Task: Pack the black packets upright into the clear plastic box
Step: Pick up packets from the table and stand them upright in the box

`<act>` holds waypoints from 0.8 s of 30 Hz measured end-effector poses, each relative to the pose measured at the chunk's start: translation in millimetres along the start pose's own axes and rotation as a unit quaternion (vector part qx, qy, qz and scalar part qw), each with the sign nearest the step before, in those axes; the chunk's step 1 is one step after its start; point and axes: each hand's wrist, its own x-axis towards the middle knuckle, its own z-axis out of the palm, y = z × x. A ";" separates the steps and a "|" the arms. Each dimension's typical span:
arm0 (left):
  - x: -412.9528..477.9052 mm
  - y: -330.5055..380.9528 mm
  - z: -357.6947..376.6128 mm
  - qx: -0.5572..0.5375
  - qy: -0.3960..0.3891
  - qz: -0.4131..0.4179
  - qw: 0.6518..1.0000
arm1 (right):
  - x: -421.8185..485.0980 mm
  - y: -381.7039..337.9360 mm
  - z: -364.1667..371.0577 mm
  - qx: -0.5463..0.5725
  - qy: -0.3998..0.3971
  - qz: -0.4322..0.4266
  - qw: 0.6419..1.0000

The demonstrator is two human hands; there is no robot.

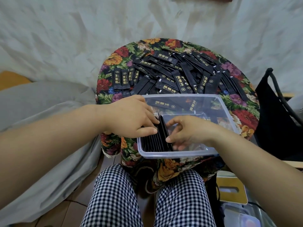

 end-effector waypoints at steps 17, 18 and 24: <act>22.1 0.2 -18.6 -0.050 -0.125 -0.114 0.984 | 0.8 -1.2 -7.9 0.036 -0.028 -0.006 0.999; 21.2 0.9 -18.2 -0.052 -0.121 -0.119 0.984 | 1.3 -1.2 -8.3 0.039 -0.027 -0.006 0.999; 22.1 0.5 -20.0 -0.047 -0.131 -0.114 0.984 | 2.6 -1.5 -9.1 0.042 -0.034 -0.002 0.999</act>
